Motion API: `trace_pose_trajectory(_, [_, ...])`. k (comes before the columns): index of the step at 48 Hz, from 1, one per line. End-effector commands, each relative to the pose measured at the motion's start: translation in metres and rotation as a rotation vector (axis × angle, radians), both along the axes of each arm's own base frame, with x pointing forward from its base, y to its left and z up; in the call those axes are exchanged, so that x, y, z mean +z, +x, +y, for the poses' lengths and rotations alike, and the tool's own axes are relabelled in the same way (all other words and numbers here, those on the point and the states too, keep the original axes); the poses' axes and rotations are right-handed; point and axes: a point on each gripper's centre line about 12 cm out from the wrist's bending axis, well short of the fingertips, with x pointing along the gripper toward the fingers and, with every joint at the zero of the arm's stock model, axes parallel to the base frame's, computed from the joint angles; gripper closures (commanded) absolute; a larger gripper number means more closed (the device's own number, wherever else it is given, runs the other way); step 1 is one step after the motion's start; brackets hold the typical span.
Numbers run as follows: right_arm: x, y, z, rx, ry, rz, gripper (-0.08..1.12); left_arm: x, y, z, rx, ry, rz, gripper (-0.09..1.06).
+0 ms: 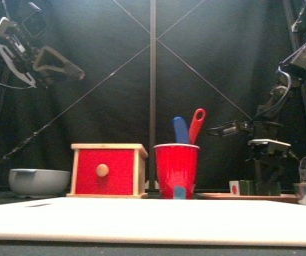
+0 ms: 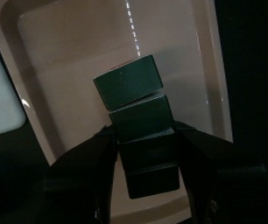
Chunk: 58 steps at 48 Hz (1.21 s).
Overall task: Place sushi on board then cut the sushi with the knife then place the pieces on the plate
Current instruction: Place the sushi on the board
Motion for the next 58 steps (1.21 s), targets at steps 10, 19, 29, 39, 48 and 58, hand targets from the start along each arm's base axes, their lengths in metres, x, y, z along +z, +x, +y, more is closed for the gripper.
trace_pose_trajectory(10, [0.053,0.010,0.011,-0.130,0.097,-0.142,0.54,0.006,0.003,0.001,0.002,0.001,-0.023,0.99])
trace_pose_trajectory(19, [0.080,0.012,0.031,-0.242,0.187,-0.282,0.54,0.006,0.002,0.001,0.001,0.003,-0.021,0.99])
trace_pose_trajectory(29, [0.087,0.017,0.062,-0.349,0.297,-0.343,0.54,0.001,0.001,0.001,0.003,0.002,-0.011,0.99])
trace_pose_trajectory(39, [0.086,0.026,0.094,-0.466,0.379,-0.383,0.54,-0.003,-0.001,0.001,0.003,0.001,0.002,0.98])
trace_pose_trajectory(48, [0.089,0.036,0.121,-0.537,0.403,-0.415,0.54,-0.003,-0.001,0.001,0.003,0.001,0.002,0.99])
trace_pose_trajectory(58, [0.086,0.054,0.149,-0.645,0.387,-0.419,0.54,-0.003,-0.001,0.001,0.004,0.003,0.006,0.99])
